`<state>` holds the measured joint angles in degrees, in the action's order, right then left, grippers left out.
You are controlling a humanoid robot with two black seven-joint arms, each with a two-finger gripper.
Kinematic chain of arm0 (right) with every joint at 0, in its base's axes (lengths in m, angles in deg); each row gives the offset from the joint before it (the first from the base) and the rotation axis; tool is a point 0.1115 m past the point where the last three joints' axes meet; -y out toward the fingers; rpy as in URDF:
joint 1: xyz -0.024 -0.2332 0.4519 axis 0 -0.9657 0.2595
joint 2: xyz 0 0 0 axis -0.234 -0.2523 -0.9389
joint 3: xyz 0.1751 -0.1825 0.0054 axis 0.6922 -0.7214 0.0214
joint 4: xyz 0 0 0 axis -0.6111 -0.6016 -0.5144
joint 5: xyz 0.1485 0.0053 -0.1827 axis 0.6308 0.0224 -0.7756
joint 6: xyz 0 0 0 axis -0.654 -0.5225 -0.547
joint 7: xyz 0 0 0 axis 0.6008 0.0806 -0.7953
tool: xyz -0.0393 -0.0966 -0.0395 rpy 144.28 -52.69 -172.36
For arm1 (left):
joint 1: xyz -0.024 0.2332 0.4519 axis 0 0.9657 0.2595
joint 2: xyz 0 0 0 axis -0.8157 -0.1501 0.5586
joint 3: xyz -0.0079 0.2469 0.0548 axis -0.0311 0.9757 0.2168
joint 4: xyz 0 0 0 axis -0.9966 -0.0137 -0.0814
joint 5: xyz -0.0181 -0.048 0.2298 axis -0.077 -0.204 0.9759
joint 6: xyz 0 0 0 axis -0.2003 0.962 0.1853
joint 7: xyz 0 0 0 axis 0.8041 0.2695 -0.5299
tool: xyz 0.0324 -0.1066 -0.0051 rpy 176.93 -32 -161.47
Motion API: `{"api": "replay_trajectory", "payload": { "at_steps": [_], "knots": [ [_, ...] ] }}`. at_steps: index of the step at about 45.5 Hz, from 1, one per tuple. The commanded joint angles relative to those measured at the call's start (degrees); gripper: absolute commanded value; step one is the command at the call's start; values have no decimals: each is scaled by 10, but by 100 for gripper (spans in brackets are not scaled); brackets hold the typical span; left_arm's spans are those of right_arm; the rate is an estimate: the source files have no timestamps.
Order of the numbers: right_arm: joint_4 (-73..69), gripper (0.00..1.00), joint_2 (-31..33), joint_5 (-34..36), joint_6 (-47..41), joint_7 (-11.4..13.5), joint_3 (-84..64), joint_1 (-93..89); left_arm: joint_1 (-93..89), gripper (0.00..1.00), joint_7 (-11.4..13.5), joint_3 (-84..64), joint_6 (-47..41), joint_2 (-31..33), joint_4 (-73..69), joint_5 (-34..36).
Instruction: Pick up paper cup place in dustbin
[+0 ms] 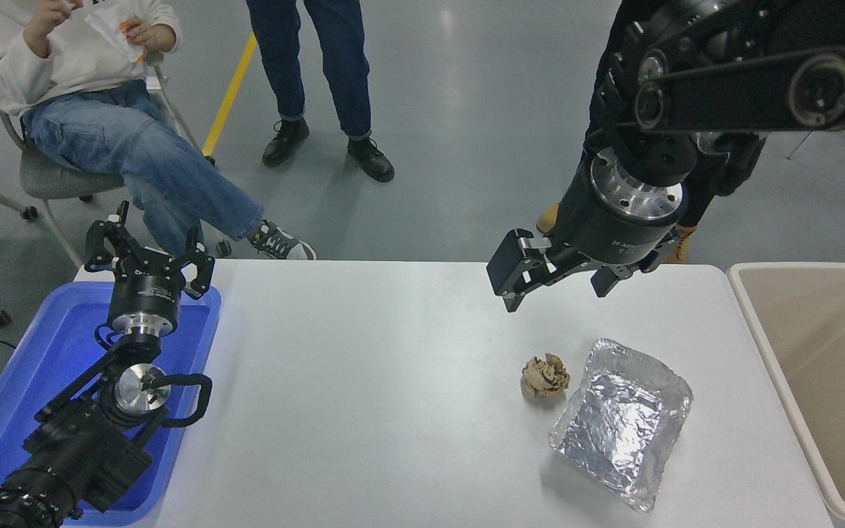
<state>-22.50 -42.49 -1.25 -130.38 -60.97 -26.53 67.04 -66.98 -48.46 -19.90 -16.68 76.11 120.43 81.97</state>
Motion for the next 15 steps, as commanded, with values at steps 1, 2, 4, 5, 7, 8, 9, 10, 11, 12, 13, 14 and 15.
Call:
{"api": "replay_trajectory", "payload": {
  "at_steps": [1,2,4,5,7,8,9,10,11,12,13,14,15],
  "knots": [
    [-26,100,0,10,-7,0,-30,38,0,99,0,0,0,0,0,0],
    [-26,100,2,10,-7,0,-31,38,0,99,1,0,0,0,0,0],
    [-26,100,4,10,-7,0,-33,38,0,99,1,0,0,0,0,0],
    [-26,100,4,10,-7,0,-33,38,0,99,0,0,0,0,0,0],
    [-26,100,4,10,-7,0,-33,38,0,99,0,0,0,0,0,0],
    [-26,100,4,10,-7,0,-33,38,0,99,0,0,0,0,0,0],
    [-26,100,3,11,-7,0,-33,38,0,99,0,0,0,0,0,0],
    [-26,100,3,11,-7,-1,-33,38,0,99,1,0,0,0,0,0],
    [-26,100,3,11,-7,0,-33,37,0,99,1,0,0,0,0,0],
    [-26,100,2,11,-7,0,-33,37,0,99,0,0,0,0,0,0],
    [-26,100,2,11,-7,-1,-33,36,0,99,1,0,0,0,0,0],
    [-26,100,2,11,-7,-1,-33,35,0,99,0,0,0,0,0,0],
    [-26,100,3,11,-7,-1,-33,34,0,99,1,0,0,0,0,0]
  ]
}}
